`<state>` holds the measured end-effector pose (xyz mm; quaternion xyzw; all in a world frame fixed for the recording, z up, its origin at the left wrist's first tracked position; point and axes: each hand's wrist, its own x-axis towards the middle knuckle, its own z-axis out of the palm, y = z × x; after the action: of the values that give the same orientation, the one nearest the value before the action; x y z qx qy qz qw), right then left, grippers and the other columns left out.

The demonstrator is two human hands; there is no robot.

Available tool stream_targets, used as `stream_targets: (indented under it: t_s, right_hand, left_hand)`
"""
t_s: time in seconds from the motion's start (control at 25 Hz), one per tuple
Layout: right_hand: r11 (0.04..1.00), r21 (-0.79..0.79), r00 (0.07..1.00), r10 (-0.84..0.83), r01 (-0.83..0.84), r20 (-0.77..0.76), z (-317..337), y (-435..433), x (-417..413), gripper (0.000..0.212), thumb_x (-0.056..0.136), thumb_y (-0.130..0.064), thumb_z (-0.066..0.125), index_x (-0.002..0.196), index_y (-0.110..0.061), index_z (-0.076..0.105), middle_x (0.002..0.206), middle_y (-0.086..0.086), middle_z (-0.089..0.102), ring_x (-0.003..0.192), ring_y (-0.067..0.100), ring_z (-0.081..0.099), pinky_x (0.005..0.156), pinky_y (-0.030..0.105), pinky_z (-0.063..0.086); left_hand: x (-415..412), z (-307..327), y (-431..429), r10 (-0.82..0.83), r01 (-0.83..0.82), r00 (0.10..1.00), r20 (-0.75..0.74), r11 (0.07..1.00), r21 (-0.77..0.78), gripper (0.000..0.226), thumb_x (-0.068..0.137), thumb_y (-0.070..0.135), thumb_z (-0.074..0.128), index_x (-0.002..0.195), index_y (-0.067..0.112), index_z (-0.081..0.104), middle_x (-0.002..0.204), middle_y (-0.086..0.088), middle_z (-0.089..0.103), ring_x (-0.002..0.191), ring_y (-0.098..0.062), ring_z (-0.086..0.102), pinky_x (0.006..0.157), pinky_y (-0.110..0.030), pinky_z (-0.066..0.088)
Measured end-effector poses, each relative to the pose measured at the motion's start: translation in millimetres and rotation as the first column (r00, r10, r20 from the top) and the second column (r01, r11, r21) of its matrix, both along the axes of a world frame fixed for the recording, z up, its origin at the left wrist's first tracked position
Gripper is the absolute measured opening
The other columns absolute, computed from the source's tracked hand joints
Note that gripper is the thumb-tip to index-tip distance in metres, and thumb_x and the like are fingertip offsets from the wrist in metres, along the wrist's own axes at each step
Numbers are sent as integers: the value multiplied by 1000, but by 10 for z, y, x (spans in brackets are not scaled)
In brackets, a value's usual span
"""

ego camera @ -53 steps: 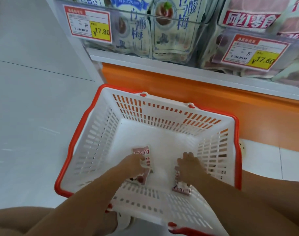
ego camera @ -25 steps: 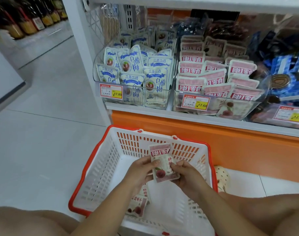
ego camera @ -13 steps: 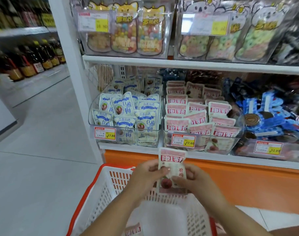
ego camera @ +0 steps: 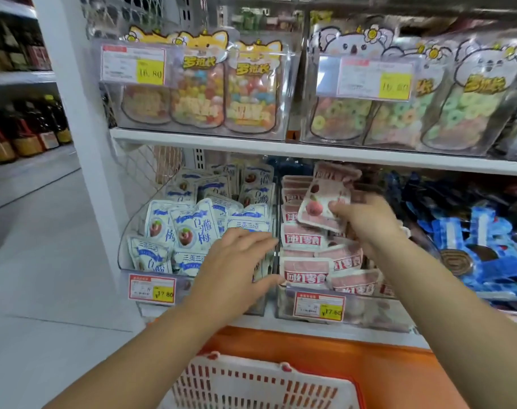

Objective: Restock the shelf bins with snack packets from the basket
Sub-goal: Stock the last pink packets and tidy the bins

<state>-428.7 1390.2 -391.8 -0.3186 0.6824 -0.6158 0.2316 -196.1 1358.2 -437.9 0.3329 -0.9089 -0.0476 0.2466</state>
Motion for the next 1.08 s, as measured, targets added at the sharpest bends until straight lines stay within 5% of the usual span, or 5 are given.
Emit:
stream_targets:
  t_s: [0.32,0.52,0.68,0.92,1.08]
  right_hand:
    - [993,119,982,-3,26,-188,24,-1092,-463,42,82,-15,76,119,-8,59,114,0,61,103,21,59,94,40,52]
    - [823,562,805,275,85,-525,-74,-1235,-512,54,78,-45,76,114,-7,66,112,9,68,97,28,64,85,35,52]
    - [727,645,656,371,236,-658,-60,-1158,-351,56,89,-55,59,118,-7,58,107,10,65,77,22,59,59,28,42]
    - [980,122,655,-12,159,-755,29,-446,24,26,94,-23,56,114,-8,65,102,13,67,95,33,62,78,35,48]
    - [958,-213,626,-49,-190,-778,-409,373,800,21,93,-9,53,113,-12,61,95,-7,51,91,13,48,80,24,40]
  left_hand:
    - [-35,-127,-238,-31,31,999,17,1000,0,77,78,75,32,148,44,25,144,31,35,127,2,20,109,-30,21]
    - [-48,-158,-250,-34,34,999,-1,999,25,78,77,72,36,148,47,20,147,33,29,130,3,18,103,-20,9]
    - [-45,-159,-240,-42,42,999,6,999,17,76,81,68,45,149,43,23,149,30,30,130,2,17,107,-22,12]
    - [179,-259,-95,-44,21,991,-123,984,-176,57,87,57,51,137,29,51,137,14,53,125,-11,40,107,-35,37]
    - [525,-526,170,-46,20,990,-136,981,-193,41,91,41,52,128,24,59,123,9,60,113,-13,50,99,-28,40]
